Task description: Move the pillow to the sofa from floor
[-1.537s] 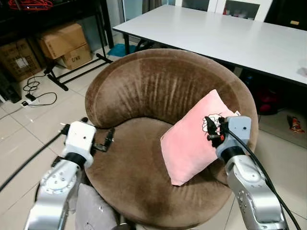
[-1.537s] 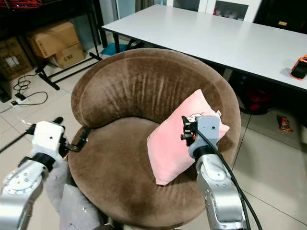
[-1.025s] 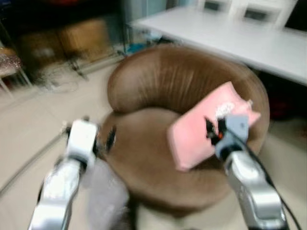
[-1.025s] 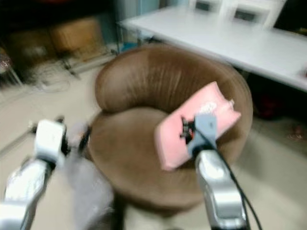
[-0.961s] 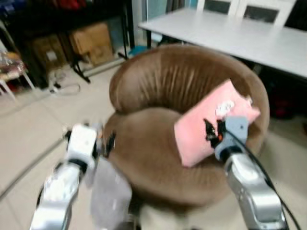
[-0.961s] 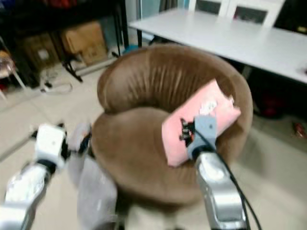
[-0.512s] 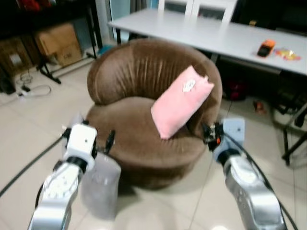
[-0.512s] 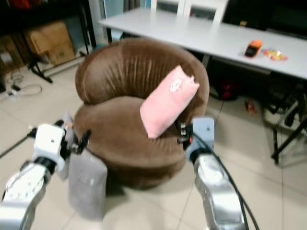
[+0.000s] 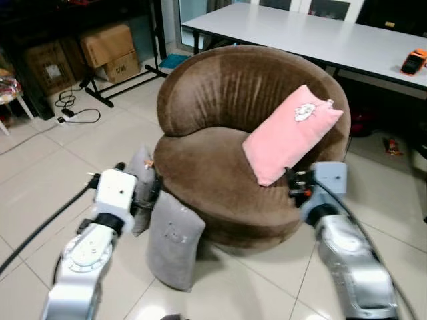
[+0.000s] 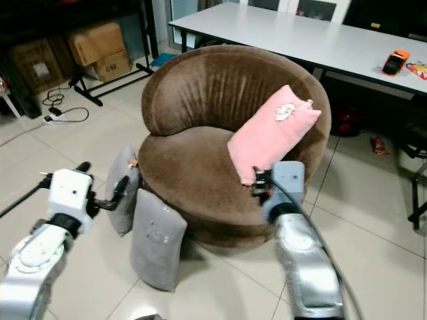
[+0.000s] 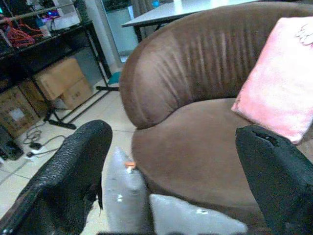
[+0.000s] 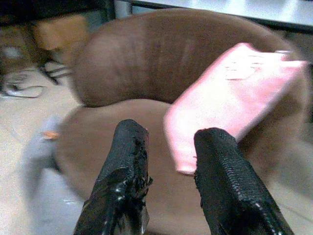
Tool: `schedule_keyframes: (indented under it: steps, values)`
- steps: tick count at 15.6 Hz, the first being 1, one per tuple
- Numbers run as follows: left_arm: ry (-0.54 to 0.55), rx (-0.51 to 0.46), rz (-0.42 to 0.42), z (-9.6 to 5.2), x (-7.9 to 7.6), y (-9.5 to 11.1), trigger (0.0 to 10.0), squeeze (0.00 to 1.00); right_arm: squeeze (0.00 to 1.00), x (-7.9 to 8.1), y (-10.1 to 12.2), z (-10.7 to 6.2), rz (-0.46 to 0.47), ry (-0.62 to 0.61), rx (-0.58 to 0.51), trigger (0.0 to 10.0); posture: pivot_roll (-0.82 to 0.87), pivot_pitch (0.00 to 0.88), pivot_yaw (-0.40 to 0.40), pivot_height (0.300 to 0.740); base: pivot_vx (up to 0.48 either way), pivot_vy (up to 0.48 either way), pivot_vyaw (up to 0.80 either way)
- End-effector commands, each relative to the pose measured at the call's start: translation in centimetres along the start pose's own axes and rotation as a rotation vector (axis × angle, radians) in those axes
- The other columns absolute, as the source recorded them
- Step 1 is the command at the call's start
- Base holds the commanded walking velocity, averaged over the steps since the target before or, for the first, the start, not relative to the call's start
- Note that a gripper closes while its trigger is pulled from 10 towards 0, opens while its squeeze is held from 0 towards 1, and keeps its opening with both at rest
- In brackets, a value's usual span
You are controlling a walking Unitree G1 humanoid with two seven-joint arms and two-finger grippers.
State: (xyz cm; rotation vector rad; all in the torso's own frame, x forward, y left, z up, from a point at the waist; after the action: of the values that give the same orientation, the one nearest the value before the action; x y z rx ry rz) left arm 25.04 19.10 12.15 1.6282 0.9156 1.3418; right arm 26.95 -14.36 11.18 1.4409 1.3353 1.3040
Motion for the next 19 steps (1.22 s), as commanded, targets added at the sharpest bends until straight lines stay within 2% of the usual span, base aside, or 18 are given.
schedule_keyframes:
  steps: [1,3,5,7,11,14,17,19]
  values:
    - [-0.009,-0.003,-0.004,0.19,-0.36,0.21,10.0,0.00,0.00,-0.71,0.25,-0.06,-0.012,-0.023,-0.006,10.0,-0.05,0.000,0.017,0.740,0.000,0.394,0.00]
    - [-0.010,-0.004,-0.003,0.29,-0.30,0.25,10.0,0.00,0.00,-0.97,0.21,-0.08,0.000,-0.039,-0.007,10.0,-0.05,0.000,0.020,0.740,0.000,0.394,0.00]
    - [-0.010,-0.015,0.001,0.40,-0.22,0.40,10.0,0.00,0.00,-1.23,0.04,-0.16,0.020,-0.054,-0.004,10.0,-0.05,0.000,0.027,0.740,0.000,0.000,0.00]
    - [-0.020,-0.032,-0.001,0.56,-0.25,0.64,10.0,0.00,0.00,-0.98,-0.09,-0.28,-0.024,-0.040,-0.002,10.0,-0.05,0.000,0.037,0.740,0.000,0.000,0.00]
    - [-0.035,-0.061,-0.017,0.99,-0.21,1.19,10.0,0.00,0.00,-0.44,-0.02,-0.25,-0.037,-0.010,-0.005,10.0,-0.06,0.000,0.046,0.740,0.000,0.000,0.80]
    - [-0.026,-0.059,-0.021,1.05,0.06,1.01,10.0,0.00,0.00,-1.22,-0.15,-0.12,0.020,-0.084,-0.002,10.0,-0.06,0.000,0.043,0.740,0.300,0.000,0.27]
    - [-0.025,-0.058,-0.026,1.04,-0.04,0.95,10.0,0.00,0.00,-1.34,-0.22,-0.09,0.011,-0.088,0.001,10.0,-0.06,0.000,0.039,0.740,0.309,0.000,0.00]
    - [-0.025,-0.060,-0.027,1.05,-0.07,0.95,10.0,0.00,0.00,-0.85,-0.27,0.01,-0.025,-0.048,0.012,10.0,-0.06,0.000,0.036,0.740,0.322,0.000,0.00]
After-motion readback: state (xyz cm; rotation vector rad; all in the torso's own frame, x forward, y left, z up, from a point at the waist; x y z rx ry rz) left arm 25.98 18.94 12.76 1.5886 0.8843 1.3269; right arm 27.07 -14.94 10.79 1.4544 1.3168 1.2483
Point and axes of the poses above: a point about 5 cm out from each wrist's last joint towards the gripper, its own z axis pointing out of the wrist towards the gripper, its own y axis along the axis of the wrist's last joint, x = y × z, the point moved 1 cm from there along z, pointing out of the wrist towards the gripper, and after that the axes turned 8 degrees about z, right-handed, at the moved point
